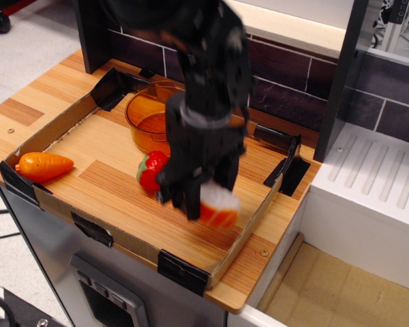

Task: Put sushi in pot

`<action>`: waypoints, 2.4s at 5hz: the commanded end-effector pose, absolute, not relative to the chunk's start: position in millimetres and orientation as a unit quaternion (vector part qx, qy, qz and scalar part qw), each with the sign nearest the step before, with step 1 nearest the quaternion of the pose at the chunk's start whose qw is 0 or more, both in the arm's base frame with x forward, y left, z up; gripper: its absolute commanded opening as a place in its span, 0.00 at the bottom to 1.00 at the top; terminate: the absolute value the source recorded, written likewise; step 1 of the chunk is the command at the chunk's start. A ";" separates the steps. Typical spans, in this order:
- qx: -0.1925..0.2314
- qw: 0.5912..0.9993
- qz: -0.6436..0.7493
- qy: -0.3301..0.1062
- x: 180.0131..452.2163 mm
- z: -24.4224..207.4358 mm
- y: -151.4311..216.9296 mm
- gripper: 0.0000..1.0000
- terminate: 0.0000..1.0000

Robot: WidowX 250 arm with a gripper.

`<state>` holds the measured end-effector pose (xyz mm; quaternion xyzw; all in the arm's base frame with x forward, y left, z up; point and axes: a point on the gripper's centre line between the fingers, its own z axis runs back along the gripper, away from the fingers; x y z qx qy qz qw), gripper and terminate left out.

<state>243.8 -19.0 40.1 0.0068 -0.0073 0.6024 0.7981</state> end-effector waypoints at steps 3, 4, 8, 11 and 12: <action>0.012 0.734 0.677 -0.051 308.0 83.9 53.4 0.00 0.00; 0.023 0.725 0.687 -0.052 313.6 76.6 75.4 0.00 0.00; 0.044 0.713 0.697 -0.063 326.7 54.3 103.0 0.00 0.00; 0.030 0.726 0.684 -0.062 325.4 73.4 83.0 1.00 0.00; 0.015 0.724 0.687 -0.070 328.1 91.0 77.6 1.00 0.00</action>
